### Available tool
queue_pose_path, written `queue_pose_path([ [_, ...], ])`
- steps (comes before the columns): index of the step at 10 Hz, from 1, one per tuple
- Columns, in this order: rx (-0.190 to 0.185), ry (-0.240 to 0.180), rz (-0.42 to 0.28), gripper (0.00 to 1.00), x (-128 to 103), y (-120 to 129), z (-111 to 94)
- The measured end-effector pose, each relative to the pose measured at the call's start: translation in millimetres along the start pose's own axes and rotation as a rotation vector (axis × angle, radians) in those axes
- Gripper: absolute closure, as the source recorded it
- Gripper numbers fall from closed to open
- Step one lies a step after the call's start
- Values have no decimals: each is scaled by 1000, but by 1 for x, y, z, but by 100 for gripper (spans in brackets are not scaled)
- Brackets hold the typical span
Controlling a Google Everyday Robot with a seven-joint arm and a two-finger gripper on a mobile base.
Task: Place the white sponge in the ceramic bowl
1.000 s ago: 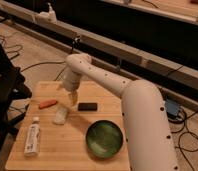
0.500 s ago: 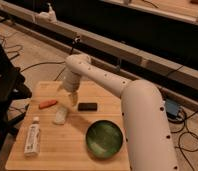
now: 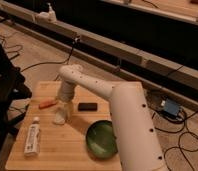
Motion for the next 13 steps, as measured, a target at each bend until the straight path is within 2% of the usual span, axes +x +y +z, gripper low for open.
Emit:
queue_pose_path([
  [2, -17, -37, -12, 20, -8, -3, 22],
  [3, -18, -43, -5, 24, -6, -4, 30],
  [4, -15, -42, 8, 30, -1, -4, 34],
  [5, -3, -34, 25, 42, 4, -5, 36],
  [6, 14, -20, 39, 54, 7, -7, 32],
  [7, 22, -7, 48, 61, 11, -7, 29],
  [9, 49, 34, 69, 81, 19, -4, 13],
  [10, 77, 42, 80, 93, 19, -3, -1],
  [11, 104, 42, 87, 99, 16, -3, -15],
  [12, 122, 43, 91, 100, 15, -1, -26],
  [13, 156, 53, 93, 100, 12, 4, -49],
])
